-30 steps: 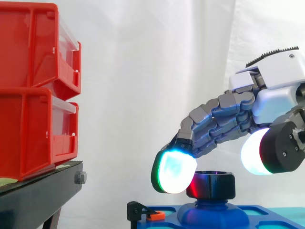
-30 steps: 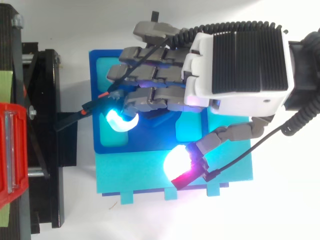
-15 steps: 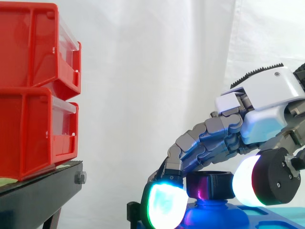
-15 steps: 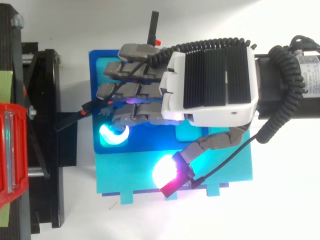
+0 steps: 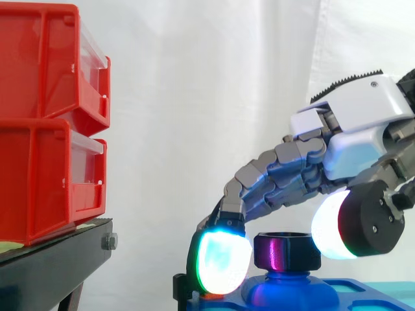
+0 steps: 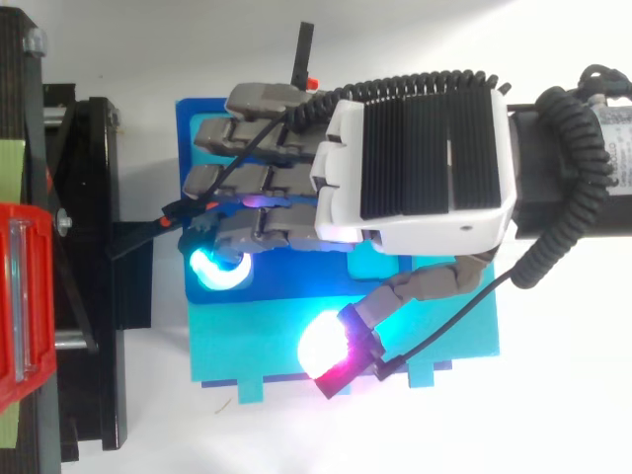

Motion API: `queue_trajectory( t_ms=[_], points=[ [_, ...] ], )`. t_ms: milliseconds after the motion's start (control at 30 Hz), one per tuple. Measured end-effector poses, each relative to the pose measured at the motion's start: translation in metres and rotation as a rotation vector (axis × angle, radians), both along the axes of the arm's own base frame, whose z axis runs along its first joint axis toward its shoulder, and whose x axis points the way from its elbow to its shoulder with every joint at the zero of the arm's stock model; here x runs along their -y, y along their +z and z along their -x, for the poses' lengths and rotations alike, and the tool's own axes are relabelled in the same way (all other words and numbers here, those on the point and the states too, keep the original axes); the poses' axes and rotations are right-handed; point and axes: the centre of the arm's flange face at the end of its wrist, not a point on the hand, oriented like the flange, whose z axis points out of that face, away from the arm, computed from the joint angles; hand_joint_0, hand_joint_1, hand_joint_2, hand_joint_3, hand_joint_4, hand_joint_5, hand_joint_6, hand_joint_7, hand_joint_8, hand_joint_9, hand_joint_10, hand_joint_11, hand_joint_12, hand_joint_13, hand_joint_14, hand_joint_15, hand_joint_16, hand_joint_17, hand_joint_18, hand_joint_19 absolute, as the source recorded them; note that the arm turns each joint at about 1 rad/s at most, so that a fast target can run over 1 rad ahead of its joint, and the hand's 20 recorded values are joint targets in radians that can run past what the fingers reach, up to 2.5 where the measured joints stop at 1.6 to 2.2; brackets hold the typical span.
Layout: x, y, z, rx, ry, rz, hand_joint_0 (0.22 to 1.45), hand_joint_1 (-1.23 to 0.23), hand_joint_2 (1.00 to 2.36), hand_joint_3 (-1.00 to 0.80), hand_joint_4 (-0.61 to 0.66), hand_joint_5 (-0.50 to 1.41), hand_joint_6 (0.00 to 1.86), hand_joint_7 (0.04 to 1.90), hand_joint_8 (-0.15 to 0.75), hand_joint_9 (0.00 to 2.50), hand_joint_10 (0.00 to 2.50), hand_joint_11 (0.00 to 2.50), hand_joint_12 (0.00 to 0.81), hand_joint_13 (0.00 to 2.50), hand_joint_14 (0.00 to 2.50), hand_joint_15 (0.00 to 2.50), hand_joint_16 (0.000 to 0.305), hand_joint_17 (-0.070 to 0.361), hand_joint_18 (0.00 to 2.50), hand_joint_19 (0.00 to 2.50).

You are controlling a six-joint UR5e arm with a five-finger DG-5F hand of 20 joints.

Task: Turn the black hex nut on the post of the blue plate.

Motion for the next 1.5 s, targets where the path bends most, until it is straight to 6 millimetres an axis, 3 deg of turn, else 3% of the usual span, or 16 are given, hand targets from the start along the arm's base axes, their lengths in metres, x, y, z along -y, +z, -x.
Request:
queue_trajectory(
  t_ms=[600,1500],
  points=[
    [-0.001,0.024,-0.001,-0.011,0.039,0.031,0.42,-0.56,1.00,-0.50,0.11,-0.23,0.50,0.72,0.177,0.24,0.00,0.00,0.310,0.06,0.00,0.04,0.044,0.100,0.00,0.07],
    [0.045,0.022,0.010,-0.037,0.065,0.028,0.43,-0.55,1.00,-0.50,0.14,-0.22,0.50,0.75,0.181,0.25,0.00,0.00,0.309,0.07,0.00,0.05,0.044,0.098,0.00,0.07]
  ],
)
